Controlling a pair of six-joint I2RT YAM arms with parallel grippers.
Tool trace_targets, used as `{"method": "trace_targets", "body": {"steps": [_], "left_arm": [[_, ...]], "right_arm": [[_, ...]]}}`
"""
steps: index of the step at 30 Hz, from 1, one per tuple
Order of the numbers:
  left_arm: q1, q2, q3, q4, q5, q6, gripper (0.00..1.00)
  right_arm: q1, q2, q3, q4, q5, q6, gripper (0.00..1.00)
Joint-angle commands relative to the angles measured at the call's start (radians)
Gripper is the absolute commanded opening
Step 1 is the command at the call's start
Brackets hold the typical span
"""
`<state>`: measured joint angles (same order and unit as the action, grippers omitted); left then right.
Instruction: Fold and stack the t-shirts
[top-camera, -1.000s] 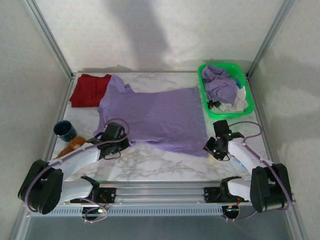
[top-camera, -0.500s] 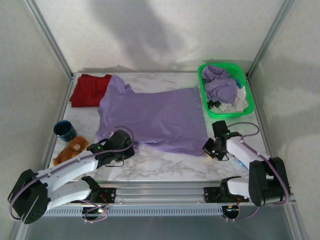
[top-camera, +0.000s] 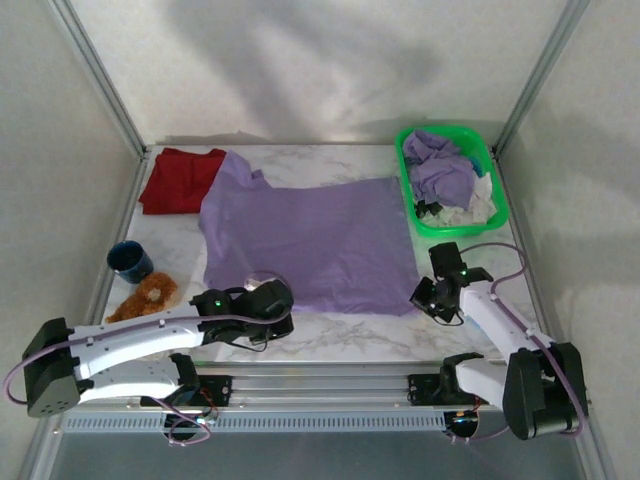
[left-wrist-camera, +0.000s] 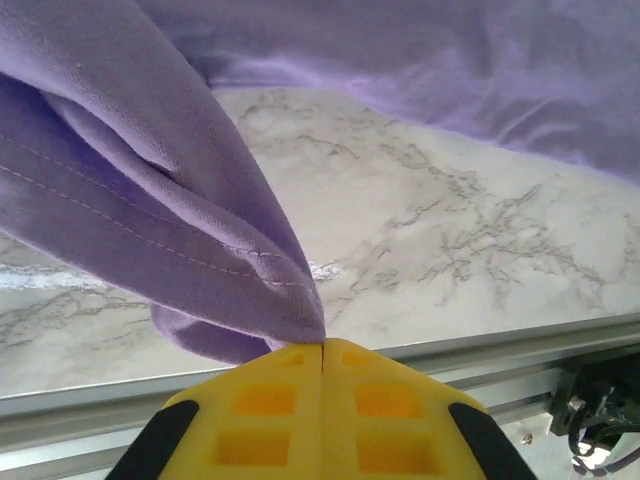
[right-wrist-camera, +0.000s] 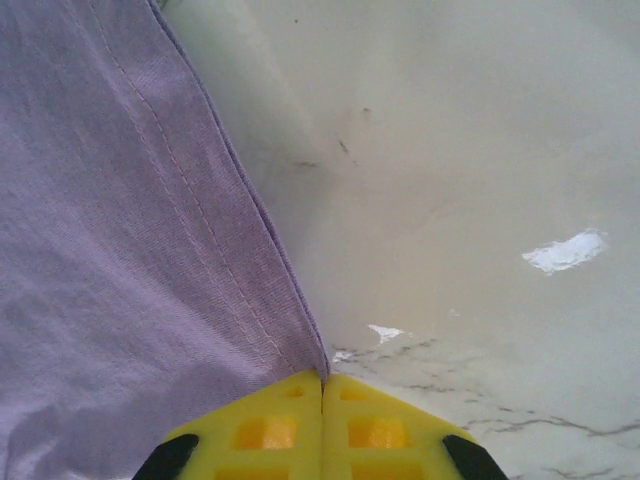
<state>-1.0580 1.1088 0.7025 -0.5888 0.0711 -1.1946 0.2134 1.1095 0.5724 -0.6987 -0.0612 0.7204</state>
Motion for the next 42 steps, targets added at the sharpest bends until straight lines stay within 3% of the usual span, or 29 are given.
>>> {"method": "trace_targets", "body": {"steps": [1,3,5,7,9,12,16,19,31,42], "left_arm": [[-0.008,0.050,-0.019,0.098,0.033,-0.016,0.02],[-0.008,0.077,-0.008,0.151,0.034,0.031,0.11],[-0.008,0.086,0.000,0.173,0.036,0.072,0.38],[-0.005,0.063,0.009,0.134,-0.003,0.081,0.49],[0.039,0.007,0.002,0.040,-0.045,0.071,0.49],[0.198,-0.133,-0.053,-0.089,-0.062,0.076,0.42],[0.436,-0.312,-0.145,-0.135,-0.039,0.156,0.36],[0.571,-0.315,-0.216,-0.107,0.041,0.233,0.37],[0.636,-0.109,-0.306,0.141,0.147,0.290,0.30],[0.636,-0.189,-0.336,0.189,0.174,0.257,0.30]], "right_arm": [[-0.006,-0.012,0.008,-0.045,0.040,-0.014,0.00],[-0.007,-0.004,0.010,-0.043,0.038,-0.018,0.00],[-0.008,0.004,0.020,-0.045,0.040,-0.025,0.00],[-0.008,0.008,0.027,-0.050,0.042,-0.030,0.00],[-0.009,0.013,0.036,-0.051,0.043,-0.036,0.00],[-0.011,0.018,0.039,-0.048,0.038,-0.042,0.00],[-0.011,0.019,0.036,-0.048,0.031,-0.045,0.00],[-0.012,0.015,0.036,-0.051,0.028,-0.047,0.00],[-0.021,0.014,0.072,-0.076,0.023,-0.056,0.00],[-0.023,0.014,0.066,-0.073,0.011,-0.052,0.00]]}}
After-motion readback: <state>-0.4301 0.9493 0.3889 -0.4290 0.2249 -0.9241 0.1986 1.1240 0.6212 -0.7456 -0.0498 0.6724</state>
